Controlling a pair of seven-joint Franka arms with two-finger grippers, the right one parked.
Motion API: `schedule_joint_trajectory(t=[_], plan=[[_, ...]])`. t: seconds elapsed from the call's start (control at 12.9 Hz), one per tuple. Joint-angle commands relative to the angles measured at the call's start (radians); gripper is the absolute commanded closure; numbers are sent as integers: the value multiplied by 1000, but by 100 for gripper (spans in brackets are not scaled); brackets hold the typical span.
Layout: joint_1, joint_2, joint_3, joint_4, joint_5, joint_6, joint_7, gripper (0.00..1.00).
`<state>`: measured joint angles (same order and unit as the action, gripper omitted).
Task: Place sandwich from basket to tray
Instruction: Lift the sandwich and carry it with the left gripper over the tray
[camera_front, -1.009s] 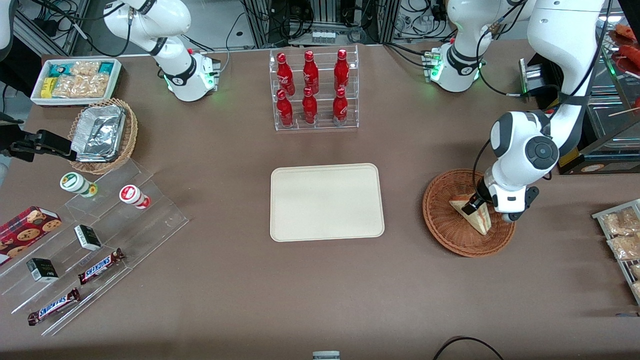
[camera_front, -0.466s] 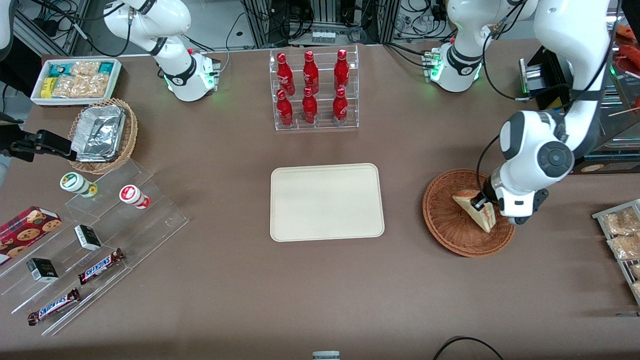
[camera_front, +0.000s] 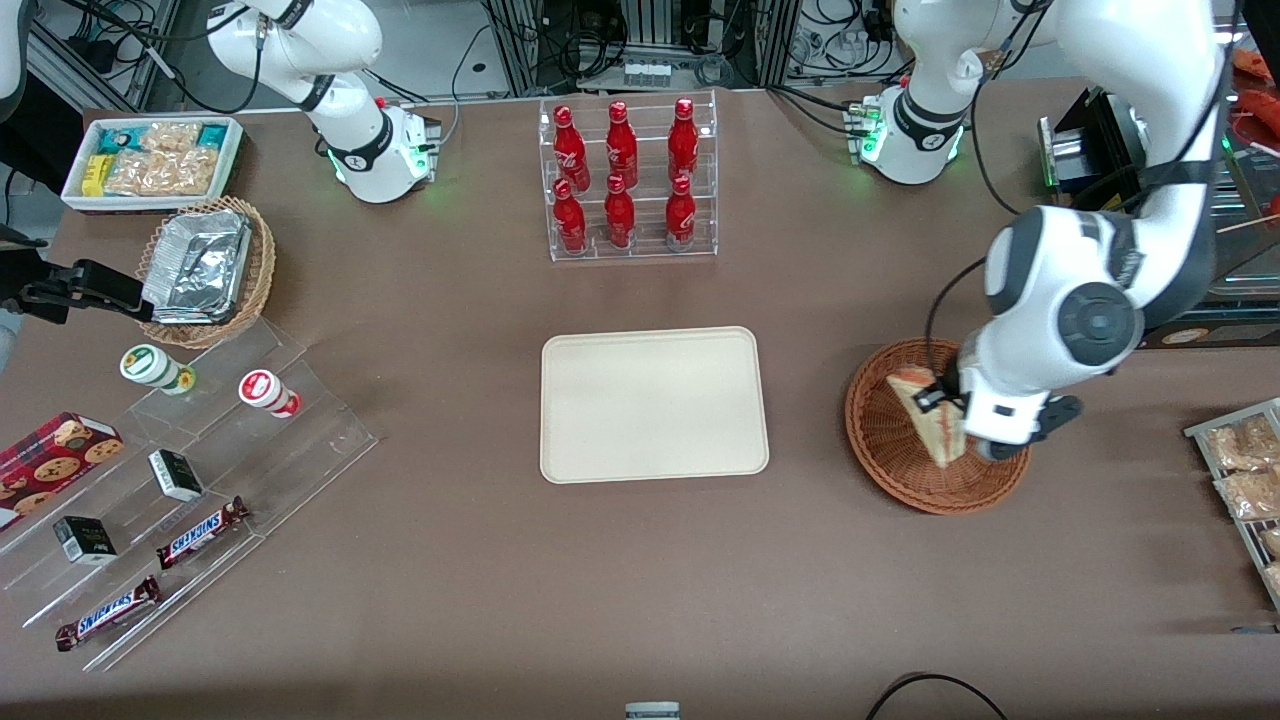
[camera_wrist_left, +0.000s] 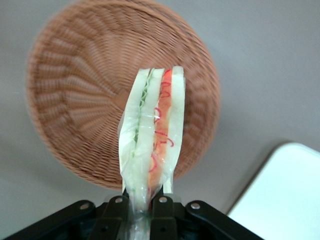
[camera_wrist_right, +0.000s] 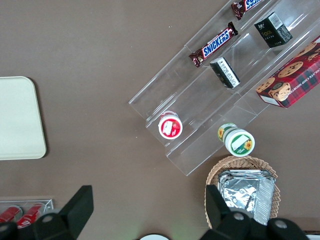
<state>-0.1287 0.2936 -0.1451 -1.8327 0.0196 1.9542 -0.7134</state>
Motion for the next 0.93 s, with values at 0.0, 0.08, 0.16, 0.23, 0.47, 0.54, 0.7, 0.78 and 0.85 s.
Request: schedule_joint_trajectory(t=[0.0,0.08,0.16,0.23,0.47,0.54,0.7,0.78,0.85], plan=[[-109,100,6,126,3,-24,22,100],[-141,126,6,162,3,-24,12,100],[-178,148,6,191,2,-24,2,100],[-214,168,6,216,0,-23,-1,100],[-313,243,6,295,-12,-3,-84,100],[-343,272,6,331,-32,-1,-116,100],[-419,346,7,406,-29,26,-194,100],[-446,375,7,420,-21,60,-243,100],[-468,392,9,420,-17,104,-274,100]])
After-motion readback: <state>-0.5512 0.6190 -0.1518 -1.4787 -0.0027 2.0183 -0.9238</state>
